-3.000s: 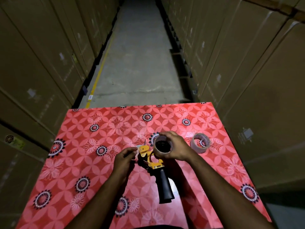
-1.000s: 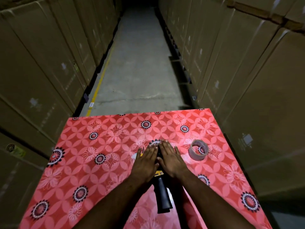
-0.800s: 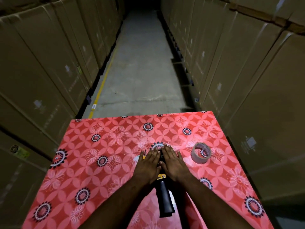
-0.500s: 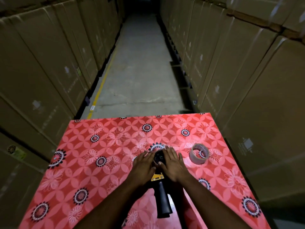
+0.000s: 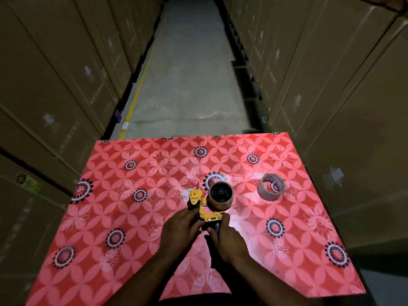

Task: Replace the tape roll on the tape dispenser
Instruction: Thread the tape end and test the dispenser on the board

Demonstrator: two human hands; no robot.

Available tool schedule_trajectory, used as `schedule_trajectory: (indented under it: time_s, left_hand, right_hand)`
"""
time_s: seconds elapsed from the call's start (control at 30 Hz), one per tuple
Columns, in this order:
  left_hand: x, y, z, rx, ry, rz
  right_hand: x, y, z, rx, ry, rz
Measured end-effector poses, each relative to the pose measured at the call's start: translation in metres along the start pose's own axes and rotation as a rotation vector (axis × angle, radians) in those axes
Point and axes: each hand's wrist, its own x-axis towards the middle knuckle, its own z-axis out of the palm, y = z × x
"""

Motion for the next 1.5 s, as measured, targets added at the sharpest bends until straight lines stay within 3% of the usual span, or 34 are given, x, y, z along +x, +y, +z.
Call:
schedule_trajectory:
  time_s: [0.17,0.3,0.4,0.5,0.6,0.83,1.03,1.2,1.5]
  left_hand:
    - [0.011,0.003,-0.005,0.135,0.052,0.103]
    - [0.010,0.005,0.002,0.319,-0.011,0.078]
    - [-0.001,0.005,0.010,0.237,-0.029,0.002]
    - [-0.001,0.012,0.006,0.052,0.091,-0.052]
    - [0.022,0.019,0.002,0.044,0.137,0.002]
    - [0.084,0.006,0.024,0.350,-0.151,0.114]
    - [0.092,0.001,0.033,0.589,-0.266,0.208]
    - [0.072,-0.004,0.029,0.365,-0.058,0.189]
    - [0.055,-0.013,0.029,0.073,-0.120,0.136]
  right_hand:
    - [0.001,-0.001,0.001,-0.019,0.011,0.016]
    - [-0.001,-0.002,0.001,0.001,0.025,0.031]
    - [-0.001,-0.002,0.000,-0.013,0.014,0.039]
    - [-0.001,-0.001,0.001,-0.010,0.024,0.057]
    - [-0.001,0.000,0.002,-0.014,0.030,0.062]
    - [-0.002,-0.003,-0.001,-0.032,0.037,0.052]
    - [-0.004,-0.006,0.001,0.006,0.064,0.085]
    - [-0.008,-0.012,0.005,0.142,0.121,0.101]
    - [-0.012,-0.016,0.016,0.139,0.231,0.134]
